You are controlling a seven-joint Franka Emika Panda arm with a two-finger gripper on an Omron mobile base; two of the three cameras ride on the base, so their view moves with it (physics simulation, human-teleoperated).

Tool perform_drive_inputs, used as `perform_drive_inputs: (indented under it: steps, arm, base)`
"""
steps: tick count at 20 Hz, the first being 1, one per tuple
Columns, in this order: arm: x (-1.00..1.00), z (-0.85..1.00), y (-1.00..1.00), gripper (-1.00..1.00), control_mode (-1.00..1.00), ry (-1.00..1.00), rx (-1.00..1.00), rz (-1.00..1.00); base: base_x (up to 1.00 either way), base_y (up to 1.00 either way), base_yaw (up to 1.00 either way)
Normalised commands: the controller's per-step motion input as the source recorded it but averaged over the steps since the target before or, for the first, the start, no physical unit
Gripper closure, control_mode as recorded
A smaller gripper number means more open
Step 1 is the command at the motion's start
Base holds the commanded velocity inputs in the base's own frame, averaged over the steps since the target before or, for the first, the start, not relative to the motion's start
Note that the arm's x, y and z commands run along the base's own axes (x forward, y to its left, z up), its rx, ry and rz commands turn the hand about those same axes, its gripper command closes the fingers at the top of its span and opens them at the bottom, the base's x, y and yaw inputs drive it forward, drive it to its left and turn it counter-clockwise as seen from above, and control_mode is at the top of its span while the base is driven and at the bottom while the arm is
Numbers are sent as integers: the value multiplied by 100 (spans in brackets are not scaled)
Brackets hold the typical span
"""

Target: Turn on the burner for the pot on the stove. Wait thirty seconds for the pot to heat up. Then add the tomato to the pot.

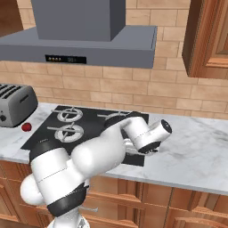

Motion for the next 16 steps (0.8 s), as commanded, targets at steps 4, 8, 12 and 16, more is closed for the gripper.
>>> perform_drive_inputs:
  steps: [4, 8, 12, 16]
  arm:
    - [16, -25, 0, 100, -100, 2, 1, -2]
    - [0, -32, 0, 100, -100, 0, 1, -4]
    - [-4, -31, 23, 100, -100, 0, 3, -3]
    - [0, -5, 58, 100, -100, 0, 0, -3]
  base:
    - [0, 0, 0]
    - [0, 0, 0]
    - [0, 0, 0]
    - [0, 0, 0]
